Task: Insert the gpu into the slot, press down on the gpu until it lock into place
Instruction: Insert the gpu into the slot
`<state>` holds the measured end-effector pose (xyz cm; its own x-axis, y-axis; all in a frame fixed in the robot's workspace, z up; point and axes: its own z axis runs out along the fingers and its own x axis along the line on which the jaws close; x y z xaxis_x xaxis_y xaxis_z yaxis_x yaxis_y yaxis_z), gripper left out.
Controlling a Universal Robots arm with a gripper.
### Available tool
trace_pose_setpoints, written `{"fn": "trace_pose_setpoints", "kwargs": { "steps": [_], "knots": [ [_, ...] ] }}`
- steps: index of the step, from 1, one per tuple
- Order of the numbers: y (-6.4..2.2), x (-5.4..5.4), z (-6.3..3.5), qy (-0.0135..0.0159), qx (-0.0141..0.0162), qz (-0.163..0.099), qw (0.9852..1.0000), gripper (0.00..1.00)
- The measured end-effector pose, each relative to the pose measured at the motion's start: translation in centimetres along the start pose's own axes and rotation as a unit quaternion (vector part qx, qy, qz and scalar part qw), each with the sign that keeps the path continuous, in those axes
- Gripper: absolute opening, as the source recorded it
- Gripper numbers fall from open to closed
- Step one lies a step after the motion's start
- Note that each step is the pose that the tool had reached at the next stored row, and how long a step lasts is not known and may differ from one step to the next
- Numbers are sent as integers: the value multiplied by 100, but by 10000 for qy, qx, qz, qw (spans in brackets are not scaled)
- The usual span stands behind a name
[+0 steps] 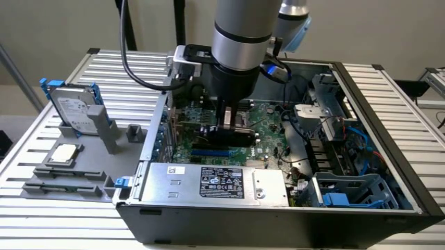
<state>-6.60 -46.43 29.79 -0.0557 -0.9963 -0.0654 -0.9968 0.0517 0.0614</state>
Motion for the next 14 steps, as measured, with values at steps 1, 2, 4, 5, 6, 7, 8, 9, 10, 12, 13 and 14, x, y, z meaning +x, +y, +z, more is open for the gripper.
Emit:
{"fn": "trace_pose_setpoints", "kwargs": {
  "steps": [1, 2, 4, 5, 6, 7, 8, 9, 10, 12, 13, 14],
  "knots": [
    [1, 1, 18, -1, 0, 0, 10000, 27],
    [1, 2, 33, -2, 0, 0, 10000, 27],
    [3, 0, 64, -4, 0, 1, 10000, 27],
    [5, -4, 77, -4, 0, 1, 10000, 27],
    [8, -10, 88, -4, 0, 1, 10000, 27],
    [15, -15, 98, -4, 0, 1, 10000, 27],
    [24, -21, 109, -4, -1, 0, 10000, 27],
    [36, -25, 120, -5, 0, 0, 10000, 27],
    [47, -29, 130, -5, 0, 1, 10000, 27],
    [56, -37, 148, -4, 0, 1, 10000, 27],
    [58, -40, 158, -4, 0, 1, 10000, 27],
    [60, -43, 167, -5, 0, 1, 10000, 27]
  ]
}}
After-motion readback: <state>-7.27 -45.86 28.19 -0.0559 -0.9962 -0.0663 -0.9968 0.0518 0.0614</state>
